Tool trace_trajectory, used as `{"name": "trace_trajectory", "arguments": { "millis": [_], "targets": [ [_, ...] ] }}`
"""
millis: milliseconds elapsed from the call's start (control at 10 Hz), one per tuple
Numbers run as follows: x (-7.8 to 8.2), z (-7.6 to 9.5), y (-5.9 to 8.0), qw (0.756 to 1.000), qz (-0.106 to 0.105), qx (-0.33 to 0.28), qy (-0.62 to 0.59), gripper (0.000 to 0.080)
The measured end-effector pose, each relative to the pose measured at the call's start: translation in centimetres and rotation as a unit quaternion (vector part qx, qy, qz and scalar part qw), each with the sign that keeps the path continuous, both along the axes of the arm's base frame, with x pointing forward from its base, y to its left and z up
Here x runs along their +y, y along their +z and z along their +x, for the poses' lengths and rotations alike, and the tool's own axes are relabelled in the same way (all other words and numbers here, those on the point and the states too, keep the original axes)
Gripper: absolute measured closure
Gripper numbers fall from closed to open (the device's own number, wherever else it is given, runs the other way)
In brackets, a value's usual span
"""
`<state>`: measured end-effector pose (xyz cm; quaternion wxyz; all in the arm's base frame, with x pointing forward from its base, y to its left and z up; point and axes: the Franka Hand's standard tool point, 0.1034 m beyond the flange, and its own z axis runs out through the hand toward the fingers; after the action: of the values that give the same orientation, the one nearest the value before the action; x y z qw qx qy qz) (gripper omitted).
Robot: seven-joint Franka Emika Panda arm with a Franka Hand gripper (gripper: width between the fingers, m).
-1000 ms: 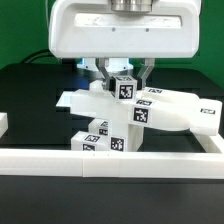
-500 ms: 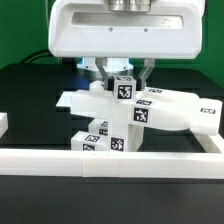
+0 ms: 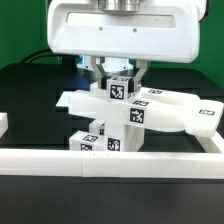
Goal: Assemble chair
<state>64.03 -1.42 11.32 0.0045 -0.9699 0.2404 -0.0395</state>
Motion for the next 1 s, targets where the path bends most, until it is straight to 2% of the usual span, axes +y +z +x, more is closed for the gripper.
{"name": "trace_trajectory", "arguments": {
  "millis": [500,700,800,900,1000],
  "targets": [
    [0.22,0.18,-0.02,0.986,0.013,-0.006,-0.168,0.0515],
    [0.26,0.17,-0.04,0.982,0.015,-0.006,-0.188,0.0515],
    [0.27,0.17,-0.04,0.982,0.015,-0.006,-0.187,0.0354],
    [0.31,0.21,0.13,0.983,0.015,-0.007,-0.185,0.0354],
    [0.61,0.23,0.87,0.983,0.019,-0.011,-0.184,0.0194]
  ]
}}
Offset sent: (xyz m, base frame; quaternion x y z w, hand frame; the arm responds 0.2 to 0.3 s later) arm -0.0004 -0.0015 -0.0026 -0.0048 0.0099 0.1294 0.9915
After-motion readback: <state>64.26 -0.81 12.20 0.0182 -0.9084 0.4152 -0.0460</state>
